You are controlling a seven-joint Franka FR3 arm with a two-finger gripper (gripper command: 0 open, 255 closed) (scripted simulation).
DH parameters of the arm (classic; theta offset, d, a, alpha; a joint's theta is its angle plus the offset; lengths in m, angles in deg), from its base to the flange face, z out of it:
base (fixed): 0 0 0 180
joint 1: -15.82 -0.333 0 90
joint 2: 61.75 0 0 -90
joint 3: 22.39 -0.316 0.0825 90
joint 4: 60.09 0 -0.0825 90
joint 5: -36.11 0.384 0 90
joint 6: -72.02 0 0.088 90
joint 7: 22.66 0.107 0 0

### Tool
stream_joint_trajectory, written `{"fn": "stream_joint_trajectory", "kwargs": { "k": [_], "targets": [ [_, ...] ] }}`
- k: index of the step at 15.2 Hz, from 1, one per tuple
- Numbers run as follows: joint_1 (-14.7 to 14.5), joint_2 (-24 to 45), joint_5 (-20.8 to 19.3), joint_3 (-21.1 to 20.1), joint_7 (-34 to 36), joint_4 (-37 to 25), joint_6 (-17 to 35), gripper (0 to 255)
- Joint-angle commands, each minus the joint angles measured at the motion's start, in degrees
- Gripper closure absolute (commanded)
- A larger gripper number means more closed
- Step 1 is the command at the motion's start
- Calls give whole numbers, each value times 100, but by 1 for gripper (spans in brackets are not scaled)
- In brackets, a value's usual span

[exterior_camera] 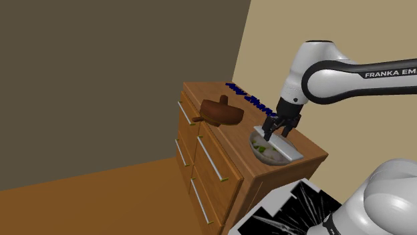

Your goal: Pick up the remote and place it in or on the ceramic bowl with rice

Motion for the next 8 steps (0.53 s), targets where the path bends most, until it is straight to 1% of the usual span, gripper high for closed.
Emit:
{"fn": "stream_joint_trajectory", "kwargs": {
  "k": [1,2,6,8],
  "targets": [
    [0,0,0,0,0,0,0,0],
    [0,0,0,0,0,0,0,0],
    [10,-164,-25,30,2,-638,-802,0],
    [10,-166,-26,30,2,-637,-802,0]
  ]
}}
